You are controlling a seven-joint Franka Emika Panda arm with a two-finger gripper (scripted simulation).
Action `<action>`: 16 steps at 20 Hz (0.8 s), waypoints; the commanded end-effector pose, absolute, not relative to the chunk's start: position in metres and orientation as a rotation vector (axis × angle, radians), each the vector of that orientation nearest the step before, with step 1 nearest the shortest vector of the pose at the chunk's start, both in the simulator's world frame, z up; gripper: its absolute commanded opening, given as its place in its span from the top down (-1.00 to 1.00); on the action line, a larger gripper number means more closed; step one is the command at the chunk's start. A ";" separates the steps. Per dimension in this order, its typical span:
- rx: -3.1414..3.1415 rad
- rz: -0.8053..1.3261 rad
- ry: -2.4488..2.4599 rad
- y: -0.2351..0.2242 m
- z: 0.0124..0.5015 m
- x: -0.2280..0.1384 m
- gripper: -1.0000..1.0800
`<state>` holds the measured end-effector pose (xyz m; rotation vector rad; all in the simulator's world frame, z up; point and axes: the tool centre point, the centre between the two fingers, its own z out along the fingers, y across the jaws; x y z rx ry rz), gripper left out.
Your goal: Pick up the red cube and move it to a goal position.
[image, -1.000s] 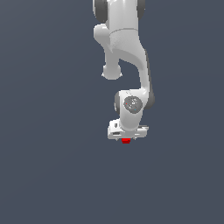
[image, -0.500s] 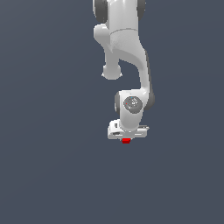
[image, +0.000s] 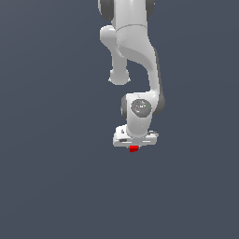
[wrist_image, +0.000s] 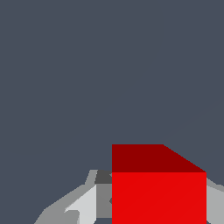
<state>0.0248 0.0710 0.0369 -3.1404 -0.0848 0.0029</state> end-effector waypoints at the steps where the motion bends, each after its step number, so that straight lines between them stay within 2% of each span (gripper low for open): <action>1: -3.140 0.000 -0.084 0.067 0.050 0.025 1.00; 16: -3.140 0.000 -0.085 0.024 0.188 0.027 1.00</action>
